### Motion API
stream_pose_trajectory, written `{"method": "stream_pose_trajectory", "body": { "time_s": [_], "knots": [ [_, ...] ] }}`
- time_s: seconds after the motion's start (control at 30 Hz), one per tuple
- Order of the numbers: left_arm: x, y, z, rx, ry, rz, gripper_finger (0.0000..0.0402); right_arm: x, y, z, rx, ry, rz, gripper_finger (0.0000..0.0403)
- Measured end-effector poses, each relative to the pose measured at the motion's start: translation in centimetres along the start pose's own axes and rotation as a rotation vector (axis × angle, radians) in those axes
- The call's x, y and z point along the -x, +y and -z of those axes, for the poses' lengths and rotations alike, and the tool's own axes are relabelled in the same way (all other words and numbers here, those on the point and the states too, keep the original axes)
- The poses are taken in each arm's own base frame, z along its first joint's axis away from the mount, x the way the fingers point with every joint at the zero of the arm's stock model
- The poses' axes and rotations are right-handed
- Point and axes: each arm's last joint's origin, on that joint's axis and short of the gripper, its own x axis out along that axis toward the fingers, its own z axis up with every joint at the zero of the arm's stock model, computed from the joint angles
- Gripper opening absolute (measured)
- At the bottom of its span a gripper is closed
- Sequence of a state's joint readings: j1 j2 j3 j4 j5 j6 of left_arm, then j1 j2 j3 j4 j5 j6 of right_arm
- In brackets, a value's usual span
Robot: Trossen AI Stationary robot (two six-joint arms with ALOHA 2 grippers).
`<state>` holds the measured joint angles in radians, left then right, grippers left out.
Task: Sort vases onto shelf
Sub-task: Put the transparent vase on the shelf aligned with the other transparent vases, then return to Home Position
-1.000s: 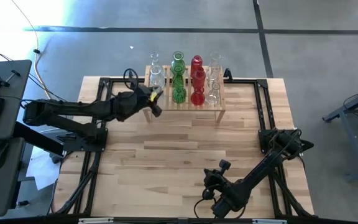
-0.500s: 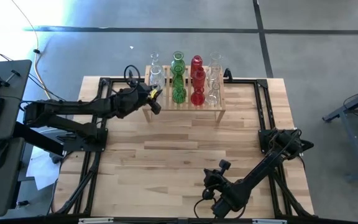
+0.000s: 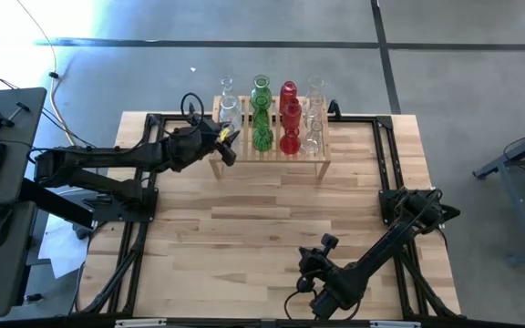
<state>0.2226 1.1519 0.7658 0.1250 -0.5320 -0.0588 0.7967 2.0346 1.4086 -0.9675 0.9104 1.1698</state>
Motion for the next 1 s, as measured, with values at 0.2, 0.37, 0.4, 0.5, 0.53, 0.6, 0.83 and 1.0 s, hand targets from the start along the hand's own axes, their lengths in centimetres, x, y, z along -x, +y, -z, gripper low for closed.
{"method": "stream_pose_trajectory", "body": {
  "time_s": [0.2, 0.37, 0.4, 0.5, 0.53, 0.6, 0.83, 1.0],
  "knots": [
    [0.0, 0.0, -0.2, -0.003, -0.012, 0.003, 0.0204, 0.0, 0.0, 0.0, 0.0, 0.0, 0.0, 0.0002],
    [0.2, 0.1, -0.4, -0.011, -0.02, 0.003, 0.0228, 0.0, 0.0, 0.0, 0.0, 0.0, 0.0, 0.0002],
    [0.4, 0.2, -0.5, -0.016, -0.024, 0.003, 0.0232, 0.0, 0.0, 0.0, 0.0, 0.0, 0.0, 0.0002],
    [0.9, 0.4, -1.0, -0.017, -0.047, 0.003, 0.0239, 0.0, 0.0, 0.0, 0.0, 0.0, 0.0, 0.0002],
    [1.1, 0.6, -1.1, -0.014, -0.051, 0.003, 0.024, 0.0, 0.0, 0.0, 0.0, 0.0, 0.0, 0.0002],
    [1.6, 0.8, -1.4, -0.008, -0.063, 0.003, 0.0241, 0.0, 0.0, 0.0, 0.0, 0.0, 0.0, 0.0002],
    [4.2, 1.9, -2.4, -0.017, -0.09, 0.014, 0.0241, 0.0, 0.0, 0.0, 0.001, 0.003, -0.001, 0.0002],
    [7.2, 2.0, -2.7, -0.041, -0.108, 0.093, 0.0227, 0.0, 0.0, 0.1, 0.11, 0.018, -0.006, 0.0002]
  ]
}}
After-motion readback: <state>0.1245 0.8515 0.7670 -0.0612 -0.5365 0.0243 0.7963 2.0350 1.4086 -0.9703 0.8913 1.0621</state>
